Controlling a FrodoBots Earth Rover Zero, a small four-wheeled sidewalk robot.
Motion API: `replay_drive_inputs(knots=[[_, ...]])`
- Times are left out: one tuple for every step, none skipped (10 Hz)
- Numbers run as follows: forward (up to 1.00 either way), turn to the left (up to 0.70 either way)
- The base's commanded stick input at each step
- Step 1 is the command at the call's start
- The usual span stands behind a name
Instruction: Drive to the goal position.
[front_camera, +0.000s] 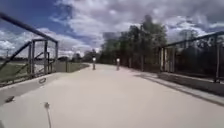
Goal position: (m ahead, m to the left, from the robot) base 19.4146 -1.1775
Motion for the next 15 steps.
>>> replay_drive_inputs(knots=[[1.0, 0.0], [1.0, 0.0], [1.0, 0.0], [1.0, 0.0], [1.0, 0.0], [1.0, 0.0], [1.0, 0.0], [1.0, 0.0], [1.0, 0.0], [1.0, 0.0], [1.0, 0.0], [1.0, 0.0], [1.0, 0.0], [1.0, 0.0], [1.0, 0.0]])
